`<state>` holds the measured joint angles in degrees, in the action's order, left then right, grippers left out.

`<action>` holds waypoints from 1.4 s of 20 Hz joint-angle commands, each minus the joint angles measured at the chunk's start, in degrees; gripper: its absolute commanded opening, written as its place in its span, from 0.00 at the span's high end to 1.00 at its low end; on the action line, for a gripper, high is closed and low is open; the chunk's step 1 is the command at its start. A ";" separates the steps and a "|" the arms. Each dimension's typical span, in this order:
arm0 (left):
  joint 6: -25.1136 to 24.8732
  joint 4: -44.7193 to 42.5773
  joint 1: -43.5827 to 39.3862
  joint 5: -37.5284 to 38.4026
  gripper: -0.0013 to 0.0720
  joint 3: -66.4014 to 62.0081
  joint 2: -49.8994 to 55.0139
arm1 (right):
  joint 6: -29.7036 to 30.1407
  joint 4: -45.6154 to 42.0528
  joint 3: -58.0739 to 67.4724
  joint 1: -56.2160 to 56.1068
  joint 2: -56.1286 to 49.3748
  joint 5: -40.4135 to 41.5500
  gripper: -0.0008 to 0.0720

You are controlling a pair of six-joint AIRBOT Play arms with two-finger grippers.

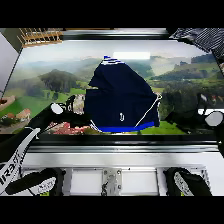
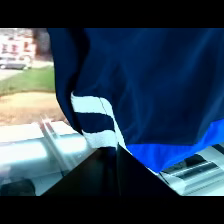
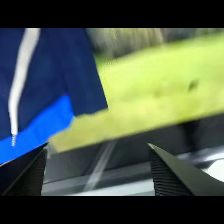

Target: Fold the clothes and pants, and hang the long-sleeved shirts on hangers.

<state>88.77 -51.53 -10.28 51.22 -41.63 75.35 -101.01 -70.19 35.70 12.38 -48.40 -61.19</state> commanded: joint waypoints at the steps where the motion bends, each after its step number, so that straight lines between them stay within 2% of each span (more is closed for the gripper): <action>1: -0.98 -0.07 0.50 -0.22 0.97 1.73 -2.36 | -2.51 12.81 -11.30 1.57 -2.60 11.76 0.05; 3: -0.98 0.00 1.22 -0.26 0.97 3.54 -3.15 | -2.43 20.06 -14.16 1.40 -5.68 18.88 0.06; 4: -0.98 0.00 1.62 -0.24 0.97 4.22 -3.41 | -2.29 21.05 -14.23 0.90 -7.32 20.96 0.07; 7: -0.98 0.00 2.03 -0.22 0.97 4.94 -3.41 | -2.27 22.73 -14.16 -2.16 -10.99 27.17 0.07; 9: -0.98 0.09 2.03 -0.26 0.97 4.85 -3.41 | -2.29 23.41 -14.14 -4.85 -12.50 30.32 0.13; 12: -0.98 0.07 1.99 -0.24 0.97 4.85 -3.41 | -2.29 25.49 -14.12 -8.68 -14.32 34.10 0.15; 13: -0.98 0.07 1.99 -0.22 0.97 4.85 -3.41 | -2.29 25.46 -14.08 -9.81 -14.84 35.34 0.20; 15: -0.98 0.07 1.99 -0.22 0.97 4.85 -3.41 | -2.27 25.42 -14.03 -10.97 -15.47 37.13 0.22; 17: -0.98 0.02 2.01 -0.26 0.97 4.85 -3.41 | 0.15 24.98 -14.01 -11.04 -15.56 38.10 0.78; 18: -0.98 0.02 2.01 -0.24 0.97 4.85 -3.41 | 2.14 25.00 -13.99 -11.04 -15.54 38.75 0.87; 19: -0.98 0.02 2.03 -0.24 0.97 4.85 -3.41 | 3.26 24.72 -13.75 -10.97 -15.56 38.66 0.96; 22: -0.94 -0.59 2.05 -0.20 0.97 4.04 -3.63 | 6.14 19.17 -10.51 -10.93 -15.04 35.32 0.96; 26: 1.09 -5.86 3.85 3.87 0.97 -7.65 -11.04 | 6.16 -0.04 5.16 -10.91 -10.10 19.26 0.96; 28: 1.09 -5.88 6.45 6.82 0.97 -17.57 -16.92 | 8.35 -5.22 17.11 -10.93 -6.25 9.53 0.96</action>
<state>89.10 -55.72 -6.26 54.43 -48.88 64.73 -95.02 -64.66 40.38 1.50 -58.61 -38.70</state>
